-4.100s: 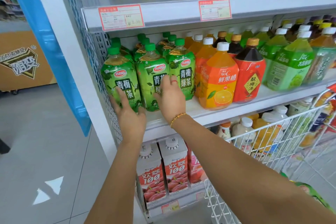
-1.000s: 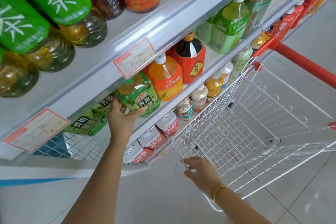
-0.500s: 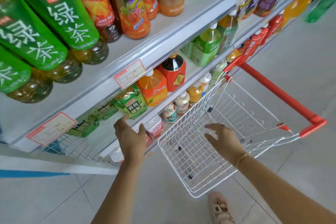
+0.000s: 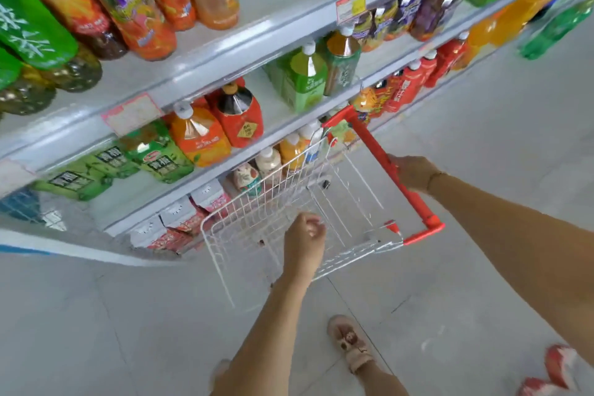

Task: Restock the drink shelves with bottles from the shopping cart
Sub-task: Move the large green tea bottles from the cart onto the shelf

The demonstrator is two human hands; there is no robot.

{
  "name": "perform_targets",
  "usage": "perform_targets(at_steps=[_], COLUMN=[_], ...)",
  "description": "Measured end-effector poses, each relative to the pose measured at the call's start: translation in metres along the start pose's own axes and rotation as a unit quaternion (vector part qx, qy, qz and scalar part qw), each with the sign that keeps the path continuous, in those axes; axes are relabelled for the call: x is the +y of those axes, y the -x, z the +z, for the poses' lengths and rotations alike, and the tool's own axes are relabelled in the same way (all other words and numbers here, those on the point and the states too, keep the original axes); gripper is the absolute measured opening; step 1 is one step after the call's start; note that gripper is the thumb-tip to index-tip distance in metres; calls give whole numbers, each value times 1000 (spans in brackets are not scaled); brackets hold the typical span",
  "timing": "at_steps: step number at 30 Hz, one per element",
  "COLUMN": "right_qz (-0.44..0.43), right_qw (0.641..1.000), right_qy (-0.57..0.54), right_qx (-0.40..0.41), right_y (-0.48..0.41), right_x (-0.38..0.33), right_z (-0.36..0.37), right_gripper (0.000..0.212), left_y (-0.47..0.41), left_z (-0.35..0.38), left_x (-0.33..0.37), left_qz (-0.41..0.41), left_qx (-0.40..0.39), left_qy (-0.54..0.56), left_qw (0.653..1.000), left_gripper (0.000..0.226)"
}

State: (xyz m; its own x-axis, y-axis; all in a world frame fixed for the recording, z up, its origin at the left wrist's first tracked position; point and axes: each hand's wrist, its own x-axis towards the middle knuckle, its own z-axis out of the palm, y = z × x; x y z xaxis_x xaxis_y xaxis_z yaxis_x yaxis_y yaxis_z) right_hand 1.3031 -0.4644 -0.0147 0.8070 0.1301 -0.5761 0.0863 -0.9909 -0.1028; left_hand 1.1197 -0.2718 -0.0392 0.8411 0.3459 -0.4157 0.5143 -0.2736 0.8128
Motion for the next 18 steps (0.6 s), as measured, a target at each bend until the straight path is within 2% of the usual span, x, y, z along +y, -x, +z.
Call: perform_targets(at_steps=[4,6,9,11,15,18], right_qz=[-69,-104,-144,-167,-218,-291], right_qw=[997,993,987,984,971,941], right_qy=[5,11,-3,-19,-13,101], right_qx=[-20,-56,-68,-67,-98,-138], right_y=[11,20,42,63,113,144], right_x=[7,0,-20,-37,-86,-123], right_z=[7,19,44,66,114,138], right_gripper=[69,77,80,81,84,69], left_y=[27,39,55,72,112,148], left_z=[68,86,94,90,57,12], left_x=[17,22,23,14,-21,-58], left_qz=[-75,-107,-135,-151,-210,-230], left_qx=[-74,-84,-90,-65,49,116], left_qy=[45,67,90,121,134,136], left_qw=[993,988,983,979,967,957], left_gripper=[29,41,50,42,17,11])
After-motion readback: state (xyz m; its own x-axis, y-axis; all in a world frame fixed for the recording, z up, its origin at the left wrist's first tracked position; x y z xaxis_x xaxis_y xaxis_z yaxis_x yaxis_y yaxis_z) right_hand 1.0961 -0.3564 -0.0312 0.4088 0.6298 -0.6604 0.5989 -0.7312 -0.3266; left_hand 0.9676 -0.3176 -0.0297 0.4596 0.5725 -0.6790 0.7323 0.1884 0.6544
